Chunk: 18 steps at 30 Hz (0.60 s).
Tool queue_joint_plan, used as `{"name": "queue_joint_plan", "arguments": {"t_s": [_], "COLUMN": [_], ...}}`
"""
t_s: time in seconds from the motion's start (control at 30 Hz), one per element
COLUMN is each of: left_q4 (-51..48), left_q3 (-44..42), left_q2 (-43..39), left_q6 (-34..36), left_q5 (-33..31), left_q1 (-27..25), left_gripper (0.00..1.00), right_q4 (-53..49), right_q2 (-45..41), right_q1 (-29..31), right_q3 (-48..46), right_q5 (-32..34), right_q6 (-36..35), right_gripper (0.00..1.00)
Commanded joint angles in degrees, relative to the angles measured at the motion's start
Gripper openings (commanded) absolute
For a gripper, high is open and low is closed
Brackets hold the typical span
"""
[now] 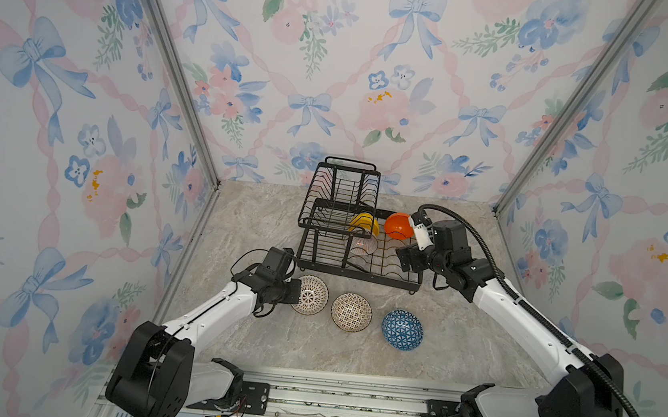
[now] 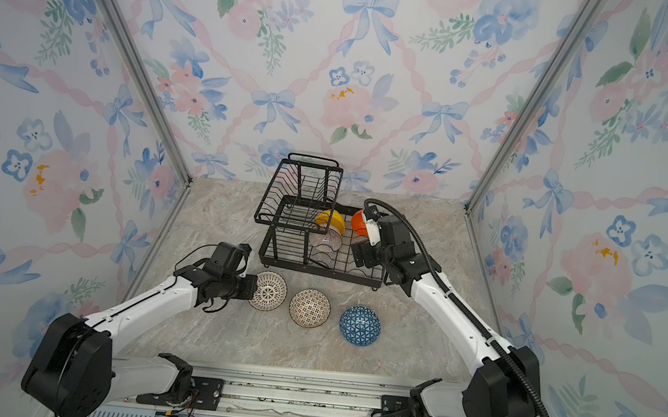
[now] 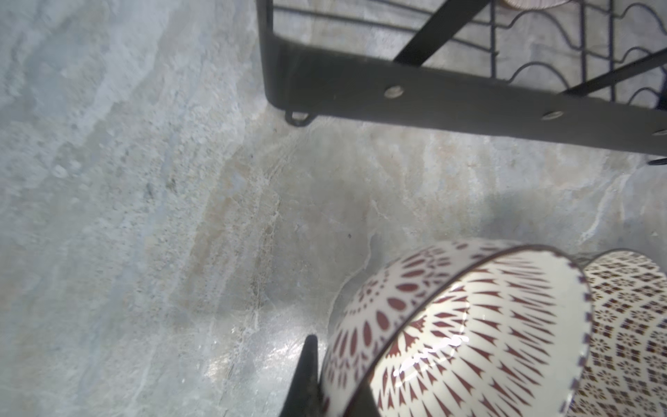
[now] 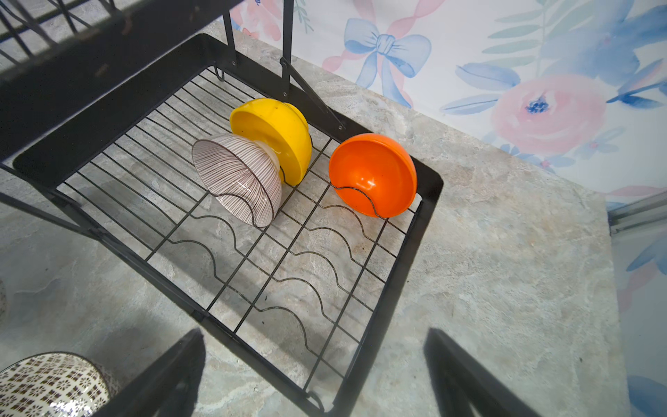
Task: Load the bowls into the dish rack
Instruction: 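Grasp the starburst bowl's rim with the left gripper and lift it toward the rack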
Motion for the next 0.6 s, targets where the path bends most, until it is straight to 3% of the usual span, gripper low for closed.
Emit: {"name": "queue_joint_plan", "arguments": {"t_s": [0.0,0.13,0.3,0.57], "left_q4": [-2.44,-4.00,-5.68,-5.93], "left_q3": [5.03,9.21,16.86,30.34], "left_q2": [-3.57,-7.37,-10.77,-6.26], "left_q6": [3.06,3.17,3.54,6.90], "left_q5": [0.56,1.29,-3.04,-11.26], "left_q1": [0.53,-0.18,-3.38,-10.96], "left_gripper": [0.00,0.00,0.00,0.00], "right_q4": [-2.34,-3.89,-5.18,-7.64], "right_q2": [-2.51,-5.04,-9.21,-12.94], "right_q1": [-0.72,-0.73,-0.66,0.38], "right_q3": [2.65,4.50,7.29,13.71], "right_q5": [-3.04,-5.44,-5.69,-10.51], "right_q6": [-0.14,1.17,4.04,7.55], "right_gripper": [0.97,0.97,0.97,0.97]}}
